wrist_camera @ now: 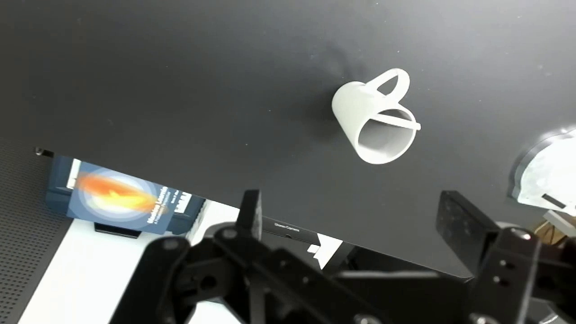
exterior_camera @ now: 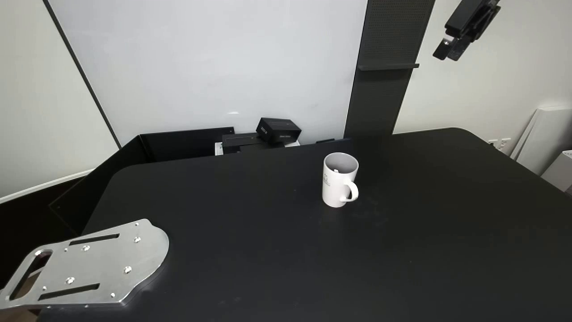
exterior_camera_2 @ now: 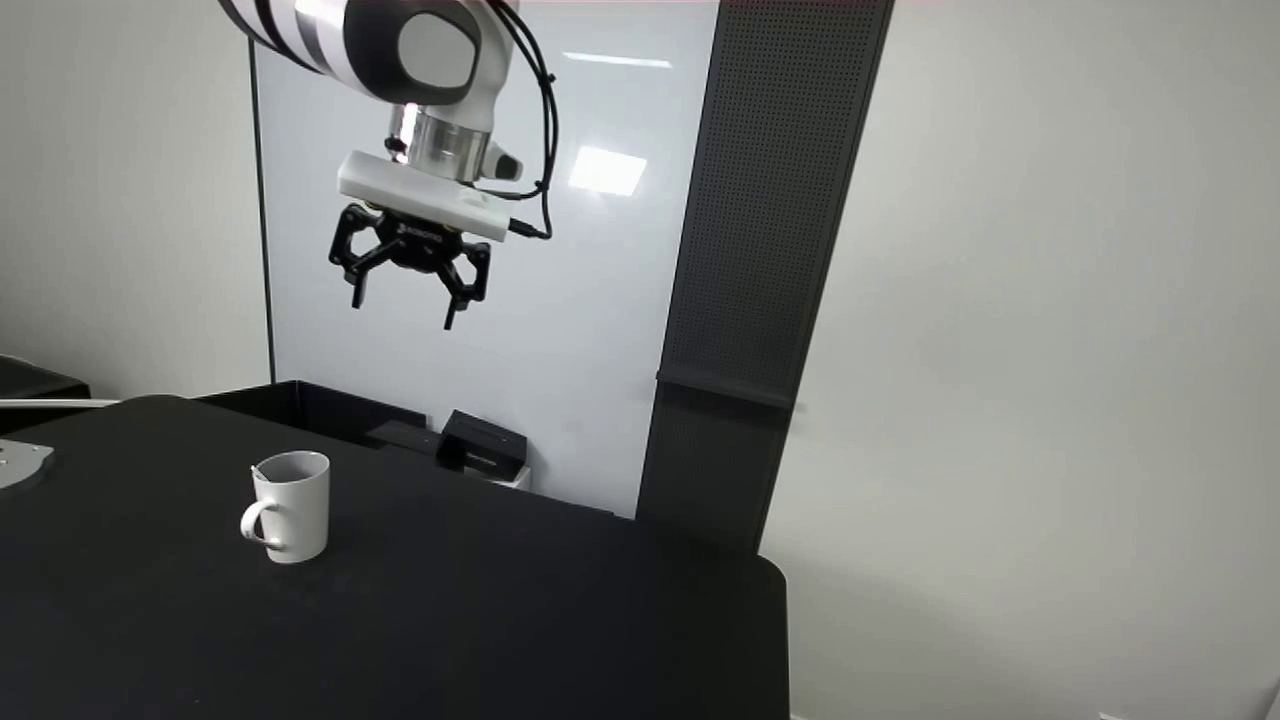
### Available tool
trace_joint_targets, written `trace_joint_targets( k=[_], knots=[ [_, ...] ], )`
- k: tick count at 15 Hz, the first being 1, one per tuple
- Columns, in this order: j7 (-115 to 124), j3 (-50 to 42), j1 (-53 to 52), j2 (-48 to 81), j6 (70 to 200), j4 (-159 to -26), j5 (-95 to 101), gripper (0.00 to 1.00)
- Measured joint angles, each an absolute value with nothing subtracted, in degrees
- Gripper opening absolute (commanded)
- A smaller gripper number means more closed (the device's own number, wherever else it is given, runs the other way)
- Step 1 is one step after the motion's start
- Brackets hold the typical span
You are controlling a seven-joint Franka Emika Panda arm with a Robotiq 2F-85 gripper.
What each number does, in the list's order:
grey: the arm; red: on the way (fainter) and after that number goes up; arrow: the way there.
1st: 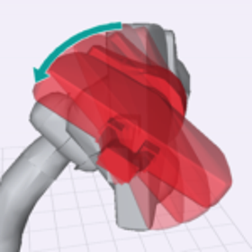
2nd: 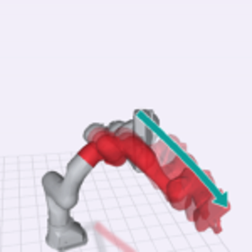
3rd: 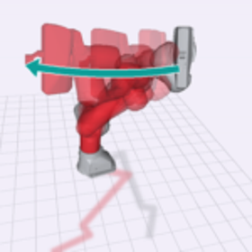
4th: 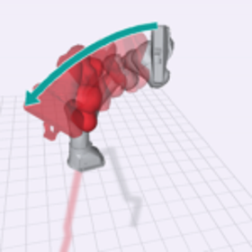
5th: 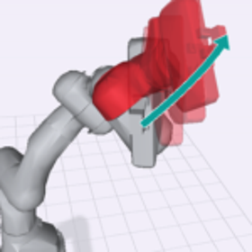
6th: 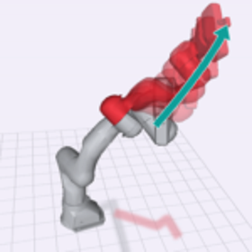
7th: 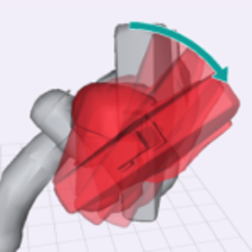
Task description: Take the spoon from the cup and put it on the table
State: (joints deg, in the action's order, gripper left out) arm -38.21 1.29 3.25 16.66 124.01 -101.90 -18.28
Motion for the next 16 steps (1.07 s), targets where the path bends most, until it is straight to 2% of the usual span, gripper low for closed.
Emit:
trace_joint_targets(
  k=[16],
  knots=[
    [-38.70, 8.70, -2.46, 15.74, 131.26, -108.66, -9.87, 1.00]
  ],
)
